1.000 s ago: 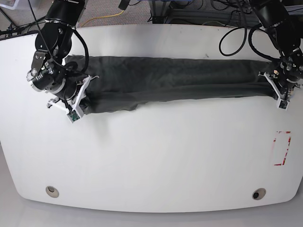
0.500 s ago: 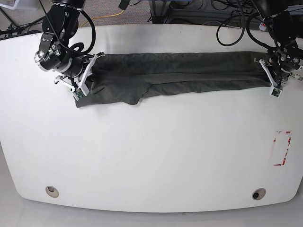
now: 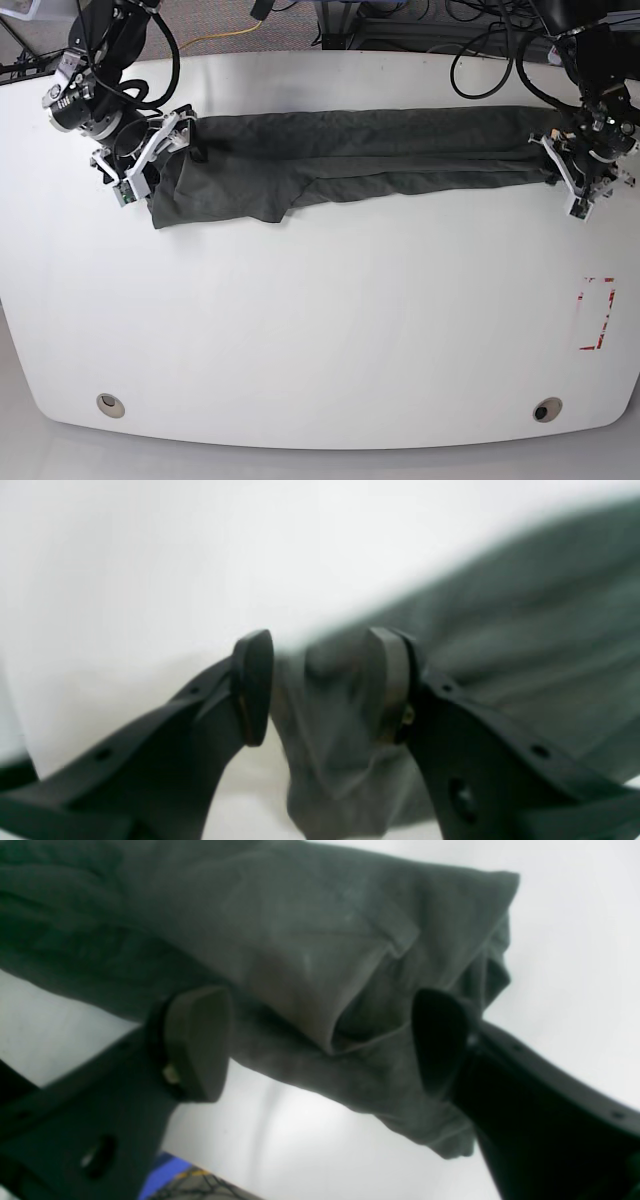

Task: Fold the T-shirt properly
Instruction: 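Pull the band taut between both grippers and lay it straight, then hold the band end with the right gripper while the left gripper adjusts its end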

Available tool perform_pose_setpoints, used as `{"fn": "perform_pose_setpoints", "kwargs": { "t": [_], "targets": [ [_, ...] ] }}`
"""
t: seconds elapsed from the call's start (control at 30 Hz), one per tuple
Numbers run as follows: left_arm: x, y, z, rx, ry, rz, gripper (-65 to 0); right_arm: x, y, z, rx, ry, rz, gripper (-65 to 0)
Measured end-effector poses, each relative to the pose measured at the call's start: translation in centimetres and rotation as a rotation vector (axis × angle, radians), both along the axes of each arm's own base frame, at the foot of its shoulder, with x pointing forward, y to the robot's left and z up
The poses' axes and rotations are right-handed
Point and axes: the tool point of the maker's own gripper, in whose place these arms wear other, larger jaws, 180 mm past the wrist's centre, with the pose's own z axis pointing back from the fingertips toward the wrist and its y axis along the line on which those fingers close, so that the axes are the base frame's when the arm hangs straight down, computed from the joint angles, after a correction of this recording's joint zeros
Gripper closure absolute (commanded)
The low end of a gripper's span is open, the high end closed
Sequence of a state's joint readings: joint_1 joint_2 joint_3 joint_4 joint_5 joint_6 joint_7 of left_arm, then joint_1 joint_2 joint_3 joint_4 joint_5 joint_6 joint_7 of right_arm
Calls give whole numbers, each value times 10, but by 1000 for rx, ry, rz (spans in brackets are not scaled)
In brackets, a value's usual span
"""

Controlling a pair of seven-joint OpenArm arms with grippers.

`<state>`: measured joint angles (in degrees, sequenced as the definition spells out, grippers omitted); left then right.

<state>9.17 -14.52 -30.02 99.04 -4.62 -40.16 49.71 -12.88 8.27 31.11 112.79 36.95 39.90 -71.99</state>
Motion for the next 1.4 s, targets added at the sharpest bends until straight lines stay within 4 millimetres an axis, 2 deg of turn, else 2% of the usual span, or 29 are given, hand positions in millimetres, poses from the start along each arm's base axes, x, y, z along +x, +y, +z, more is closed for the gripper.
{"fn": "perform_pose_setpoints", "kwargs": {
  "t": [0.07, 0.17, 0.27, 0.4, 0.5, 0.63, 0.73, 0.8, 0.93, 1.1, 1.4],
  "targets": [
    [7, -1, 24, -20, -75, 0, -262, 8, 8, 5, 16, -21, 23, -420],
    [1, 2, 38, -15, -77, 19, -262, 21, 28, 11, 56, -54, 54, -344],
    [1, -5, 40, -36, -67, 9, -262, 31, 49, 11, 95, -71, 63, -243],
    [-2, -11, 35, -56, -54, 13, -262, 31, 45, -17, -11, 26, 46, -152],
    [-11, -12, 19, -51, -8, 37, -262, 34, 48, -29, -36, 59, 60, -146],
    [-34, 6, -15, -1, 126, 93, -262, 37, 61, -41, 16, 73, 73, -146],
    [-46, 14, -37, -16, 200, 123, -262, 34, 61, -56, 39, 101, 62, -146],
    [-47, 15, -46, -43, 203, 129, -262, 32, 54, -66, 40, 123, 60, -146],
    [-41, 21, -46, -62, 164, 121, -262, 33, 41, -76, 52, 130, 38, -146],
    [-40, 21, -46, -67, 161, 122, -262, 43, 37, -81, 99, 108, 23, -144],
    [-40, 50, -30, -25, 151, 134, -262, 58, 25, -87, 168, 76, -6, -143]
  ]
}}
